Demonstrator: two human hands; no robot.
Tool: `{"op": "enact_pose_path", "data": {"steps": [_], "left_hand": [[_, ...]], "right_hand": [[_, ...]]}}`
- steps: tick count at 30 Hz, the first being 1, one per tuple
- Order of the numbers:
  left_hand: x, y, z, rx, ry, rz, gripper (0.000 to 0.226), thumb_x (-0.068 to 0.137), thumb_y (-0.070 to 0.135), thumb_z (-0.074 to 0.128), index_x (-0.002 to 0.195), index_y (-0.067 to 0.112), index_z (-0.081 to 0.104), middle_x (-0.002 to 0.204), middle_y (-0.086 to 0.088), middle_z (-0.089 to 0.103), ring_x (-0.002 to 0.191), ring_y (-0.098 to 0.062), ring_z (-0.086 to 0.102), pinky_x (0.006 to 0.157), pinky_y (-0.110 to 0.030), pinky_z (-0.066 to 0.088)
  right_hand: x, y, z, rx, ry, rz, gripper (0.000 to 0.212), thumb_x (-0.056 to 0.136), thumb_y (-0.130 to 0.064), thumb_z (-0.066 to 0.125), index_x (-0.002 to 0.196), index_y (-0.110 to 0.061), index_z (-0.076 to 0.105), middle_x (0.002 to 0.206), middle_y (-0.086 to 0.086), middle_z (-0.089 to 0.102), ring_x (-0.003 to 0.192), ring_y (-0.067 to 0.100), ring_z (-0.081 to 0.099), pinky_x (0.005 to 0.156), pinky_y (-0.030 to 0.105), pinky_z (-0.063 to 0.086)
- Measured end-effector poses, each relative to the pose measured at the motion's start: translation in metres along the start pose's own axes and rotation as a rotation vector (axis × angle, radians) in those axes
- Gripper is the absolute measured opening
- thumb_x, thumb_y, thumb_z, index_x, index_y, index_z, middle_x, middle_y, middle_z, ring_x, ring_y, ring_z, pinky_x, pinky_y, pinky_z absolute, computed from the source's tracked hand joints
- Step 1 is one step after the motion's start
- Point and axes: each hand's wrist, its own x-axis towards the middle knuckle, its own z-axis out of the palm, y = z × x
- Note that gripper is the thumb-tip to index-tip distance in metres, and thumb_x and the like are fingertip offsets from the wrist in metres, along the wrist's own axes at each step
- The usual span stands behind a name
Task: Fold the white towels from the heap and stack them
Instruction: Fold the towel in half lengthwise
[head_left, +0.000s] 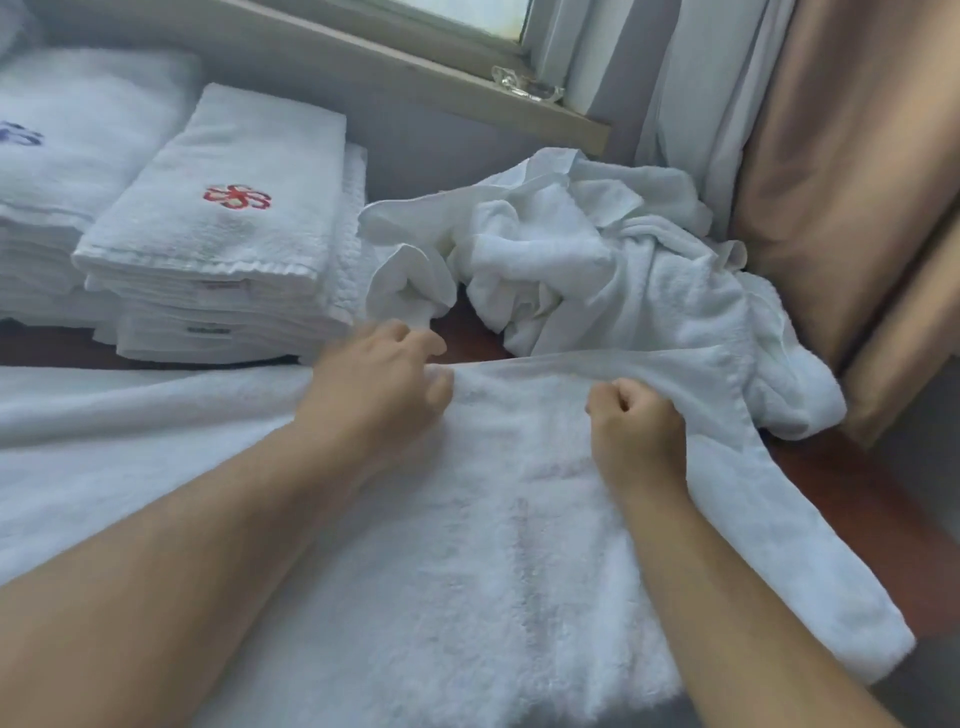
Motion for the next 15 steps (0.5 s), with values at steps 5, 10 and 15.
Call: {"op": "enact_pose_path", "data": {"steps": [5,10,15], "left_hand": [[0.002,-0.008,-0.002,0.031,-0.017,0.022,0.033,0.101,0.04,0.046,0.131,0.034,0.057,0.127,0.003,0.055,0.122,-0.024,0.042,0.09,-0.04,0.041],[0.006,-0.008,0.003,0.046,-0.028,0.024,0.036,0.097,0.041,0.055,0.133,0.033,0.055,0.126,0.004,0.054,0.121,-0.024,0.043,0.088,-0.041,0.043],[0.006,-0.001,0.009,0.192,-0.017,0.051,0.031,0.099,0.043,0.049,0.124,0.028,0.058,0.118,0.003,0.059,0.116,-0.025,0.047,0.087,-0.041,0.038]], "right_hand": [[0.009,0.01,-0.002,0.171,-0.015,0.043,0.028,0.088,-0.022,0.055,0.07,-0.001,0.055,0.049,-0.01,0.04,0.047,0.007,0.035,0.043,0.023,0.03],[0.009,0.011,-0.002,0.219,-0.045,0.053,0.032,0.084,-0.029,0.055,0.073,0.001,0.055,0.046,-0.013,0.043,0.042,0.004,0.035,0.04,0.017,0.03],[0.009,0.01,-0.003,0.24,-0.057,0.06,0.034,0.078,-0.037,0.052,0.069,-0.004,0.055,0.046,-0.016,0.049,0.043,0.002,0.039,0.052,0.027,0.032]]}}
